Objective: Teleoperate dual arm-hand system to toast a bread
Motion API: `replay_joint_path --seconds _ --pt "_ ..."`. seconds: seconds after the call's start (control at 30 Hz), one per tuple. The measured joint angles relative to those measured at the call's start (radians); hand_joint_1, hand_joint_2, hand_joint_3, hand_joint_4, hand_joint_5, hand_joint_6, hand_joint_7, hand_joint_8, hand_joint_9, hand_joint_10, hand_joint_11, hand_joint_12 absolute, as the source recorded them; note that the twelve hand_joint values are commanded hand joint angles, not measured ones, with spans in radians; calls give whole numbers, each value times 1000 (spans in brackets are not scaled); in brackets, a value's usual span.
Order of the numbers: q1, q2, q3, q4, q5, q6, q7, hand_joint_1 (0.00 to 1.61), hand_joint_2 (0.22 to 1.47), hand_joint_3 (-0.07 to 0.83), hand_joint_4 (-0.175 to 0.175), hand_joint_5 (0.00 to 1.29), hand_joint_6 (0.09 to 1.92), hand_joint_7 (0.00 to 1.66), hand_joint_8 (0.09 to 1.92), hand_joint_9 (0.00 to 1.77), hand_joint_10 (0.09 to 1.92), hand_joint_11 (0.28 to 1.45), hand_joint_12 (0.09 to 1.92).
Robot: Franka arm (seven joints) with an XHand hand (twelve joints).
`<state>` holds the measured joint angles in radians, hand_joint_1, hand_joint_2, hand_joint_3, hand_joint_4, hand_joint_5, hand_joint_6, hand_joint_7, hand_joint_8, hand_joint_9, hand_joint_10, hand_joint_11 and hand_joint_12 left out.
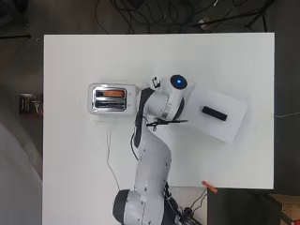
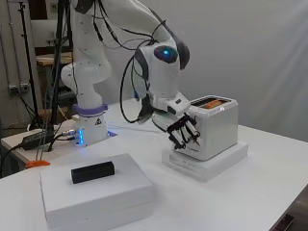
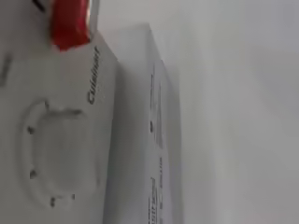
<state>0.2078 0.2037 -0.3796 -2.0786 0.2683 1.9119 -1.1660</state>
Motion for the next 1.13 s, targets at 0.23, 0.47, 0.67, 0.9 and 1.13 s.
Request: replay_joint_path --seconds 0.23,0.47,0.67,0.9,1.13 --pt "-26 -321 115 29 -226 -48 109 12 1157 -8 -27 392 87 508 87 544 87 403 87" --pt "-54 -586 231 8 -385 -159 241 28 1119 -8 -19 389 87 394 87 467 87 384 87" --pt "-62 -607 221 -53 -360 -155 253 91 1098 -8 -34 383 87 384 87 461 87 379 87" --pt "-67 -593 217 -55 -354 -148 245 135 1100 -2 -51 376 87 386 87 458 87 369 87" --pt "-73 -551 215 -3 -382 -194 225 152 1116 4 -54 403 87 395 87 459 87 365 87"
